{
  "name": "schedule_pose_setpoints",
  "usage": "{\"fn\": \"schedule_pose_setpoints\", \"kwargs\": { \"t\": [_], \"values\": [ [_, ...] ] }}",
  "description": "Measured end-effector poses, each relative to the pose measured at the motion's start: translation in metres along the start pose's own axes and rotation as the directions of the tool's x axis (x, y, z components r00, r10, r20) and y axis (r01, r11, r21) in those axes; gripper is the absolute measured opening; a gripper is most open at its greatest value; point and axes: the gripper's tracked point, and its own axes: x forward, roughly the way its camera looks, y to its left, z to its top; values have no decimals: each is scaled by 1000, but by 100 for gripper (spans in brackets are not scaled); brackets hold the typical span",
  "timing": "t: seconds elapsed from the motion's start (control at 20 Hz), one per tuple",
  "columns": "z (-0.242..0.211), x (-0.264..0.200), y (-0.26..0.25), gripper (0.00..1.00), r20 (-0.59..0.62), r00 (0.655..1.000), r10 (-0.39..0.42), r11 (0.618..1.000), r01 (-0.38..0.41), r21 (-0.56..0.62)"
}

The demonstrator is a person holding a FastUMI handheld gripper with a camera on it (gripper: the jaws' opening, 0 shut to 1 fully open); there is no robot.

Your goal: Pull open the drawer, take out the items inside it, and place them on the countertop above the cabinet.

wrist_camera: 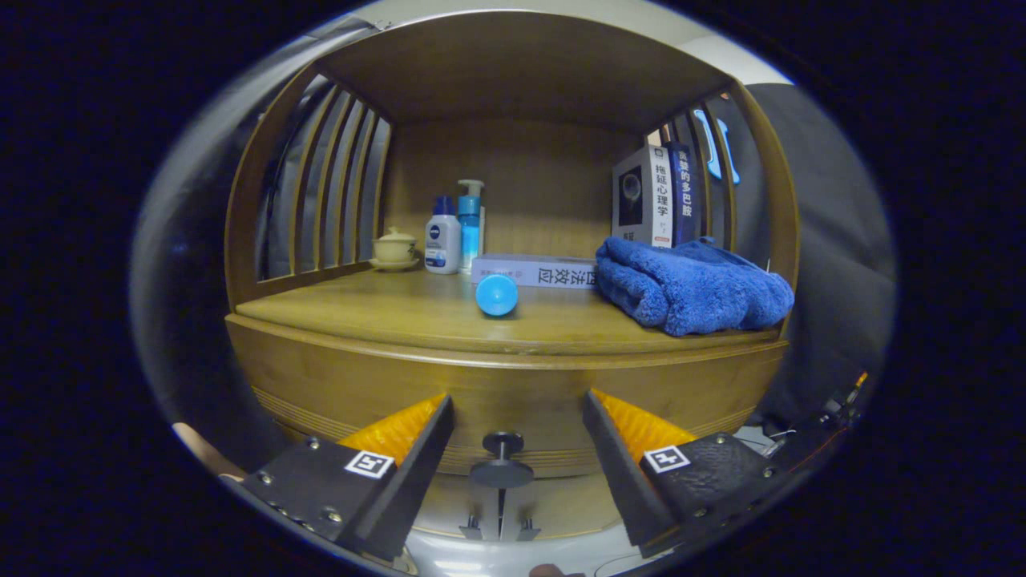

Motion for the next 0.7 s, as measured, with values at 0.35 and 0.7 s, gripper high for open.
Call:
{"fn": "schedule_pose_setpoints", "kwargs": {
  "t": [0.35, 0.7],
  "values": [
    [-1, 1, 0, 98, 7, 1000, 2, 1000, -2, 0],
    [-1, 1, 0, 98, 11, 1000, 7, 1000, -7, 2]
  ]
}}
